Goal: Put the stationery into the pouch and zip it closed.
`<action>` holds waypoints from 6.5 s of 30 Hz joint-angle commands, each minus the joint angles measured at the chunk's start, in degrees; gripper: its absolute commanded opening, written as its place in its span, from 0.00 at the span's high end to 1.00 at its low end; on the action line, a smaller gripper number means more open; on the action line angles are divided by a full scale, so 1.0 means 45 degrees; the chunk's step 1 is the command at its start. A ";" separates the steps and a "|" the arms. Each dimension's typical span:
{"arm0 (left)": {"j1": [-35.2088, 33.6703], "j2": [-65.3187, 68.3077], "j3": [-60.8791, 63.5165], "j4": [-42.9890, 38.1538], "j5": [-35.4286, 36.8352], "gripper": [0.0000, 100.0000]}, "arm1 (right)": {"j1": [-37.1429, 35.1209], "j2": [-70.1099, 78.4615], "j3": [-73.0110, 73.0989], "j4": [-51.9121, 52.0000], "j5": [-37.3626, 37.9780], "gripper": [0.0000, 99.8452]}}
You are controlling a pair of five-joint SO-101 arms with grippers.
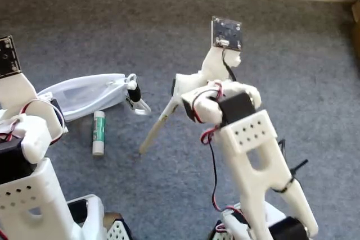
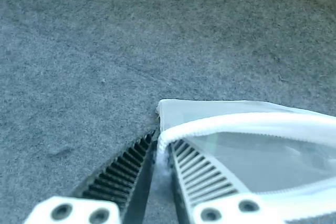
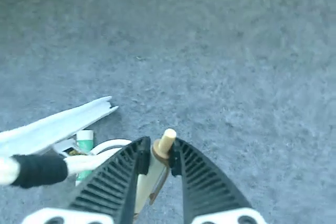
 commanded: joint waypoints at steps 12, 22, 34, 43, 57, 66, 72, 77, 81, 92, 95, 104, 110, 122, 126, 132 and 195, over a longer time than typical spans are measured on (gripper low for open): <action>0.0225 -0.0127 -0.0107 0.0000 0.0078 0.99 | -0.2374 -0.3429 -0.0205 -0.0029 0.2930 1.00; 0.0283 -0.0127 -0.0107 0.0000 0.0078 0.99 | -0.3253 -0.4405 -0.0361 -0.1846 0.4259 1.00; 0.0283 -0.0127 -0.0088 0.0000 0.0059 0.99 | -0.3272 -0.4874 -0.0361 -0.5304 0.4259 1.00; 0.0283 -0.0127 -0.0088 0.0000 0.0059 0.99 | -0.3272 -0.4796 -0.0303 -0.7922 0.4259 1.00; 0.0283 -0.0127 -0.0088 0.0000 0.0059 0.99 | -0.3272 -0.4757 0.1299 -1.0872 0.4278 1.00; 0.0264 -0.0127 -0.0088 0.0000 0.0059 0.99 | -0.4151 -0.4855 0.4093 -1.2923 0.7228 1.00; 0.0264 -0.0127 -0.0088 0.0000 0.0059 0.99 | -0.5304 -0.4874 0.5070 -1.3021 0.8147 1.00; 0.0264 -0.0127 -0.0088 0.0000 0.0059 0.99 | -0.5421 -0.4874 0.5148 -1.2943 0.8107 1.00; 0.0264 -0.0127 -0.0088 0.0000 0.0059 0.99 | -0.5421 -0.4874 0.5167 -1.2923 0.8088 1.00; 0.0264 -0.0127 -0.0088 0.0000 0.0059 0.99 | -0.5578 -0.4874 0.5089 -1.1849 0.8068 0.95; 0.0264 -0.0127 -0.0088 0.0000 0.0059 0.99 | -0.5832 -0.4874 0.5089 -1.1067 0.7346 0.87; 0.0264 -0.0127 -0.0068 0.0000 0.0059 0.99 | -0.5832 -0.4913 0.5011 -1.0383 0.6818 0.84; 0.0264 -0.0127 -0.0068 0.0000 0.0059 0.99 | -0.5812 -0.6320 0.4659 -0.9797 0.6818 0.84; 0.0264 -0.0127 -0.0068 -0.0020 0.0059 0.99 | -0.4659 -0.8332 0.4190 -0.4464 0.6720 0.84; 0.0264 -0.0127 -0.0068 0.0000 0.0059 0.99 | -0.4620 -0.8352 0.5460 -0.4386 0.6095 0.84; 0.0264 -0.0127 -0.0068 0.0000 0.0059 0.99 | -0.4659 -0.8313 0.7199 -0.6027 0.5685 0.84; 0.0283 -0.0127 -0.0068 0.0000 0.0039 0.99 | -0.3800 -0.3565 0.8000 -1.2005 0.6154 0.84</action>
